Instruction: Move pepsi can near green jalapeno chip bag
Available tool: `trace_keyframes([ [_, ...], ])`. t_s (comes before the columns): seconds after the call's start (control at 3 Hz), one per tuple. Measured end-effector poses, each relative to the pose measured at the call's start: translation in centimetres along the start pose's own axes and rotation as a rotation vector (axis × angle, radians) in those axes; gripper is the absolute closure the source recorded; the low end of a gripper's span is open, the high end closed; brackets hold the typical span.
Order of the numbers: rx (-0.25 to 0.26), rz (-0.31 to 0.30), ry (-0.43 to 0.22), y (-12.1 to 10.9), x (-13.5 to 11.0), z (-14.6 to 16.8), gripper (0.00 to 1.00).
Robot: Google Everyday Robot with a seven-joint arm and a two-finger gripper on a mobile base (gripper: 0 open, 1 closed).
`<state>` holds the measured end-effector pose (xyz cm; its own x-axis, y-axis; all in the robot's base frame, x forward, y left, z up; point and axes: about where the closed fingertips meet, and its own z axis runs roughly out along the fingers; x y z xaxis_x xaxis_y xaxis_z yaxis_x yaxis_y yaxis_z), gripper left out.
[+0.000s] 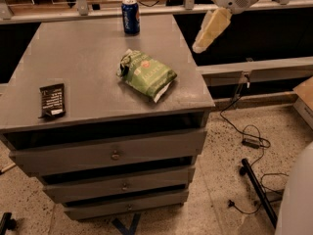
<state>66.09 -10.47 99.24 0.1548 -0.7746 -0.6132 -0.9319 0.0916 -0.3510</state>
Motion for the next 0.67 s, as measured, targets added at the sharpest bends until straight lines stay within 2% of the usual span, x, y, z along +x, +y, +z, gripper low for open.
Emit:
trace_keyframes([
  [0.33, 0.075, 0.031, -0.16, -3.1, -0.1, 1.6, 0.0],
  [0.67, 0.241, 0.084, -0.307, -9.7, 0.2, 4.0, 0.0],
])
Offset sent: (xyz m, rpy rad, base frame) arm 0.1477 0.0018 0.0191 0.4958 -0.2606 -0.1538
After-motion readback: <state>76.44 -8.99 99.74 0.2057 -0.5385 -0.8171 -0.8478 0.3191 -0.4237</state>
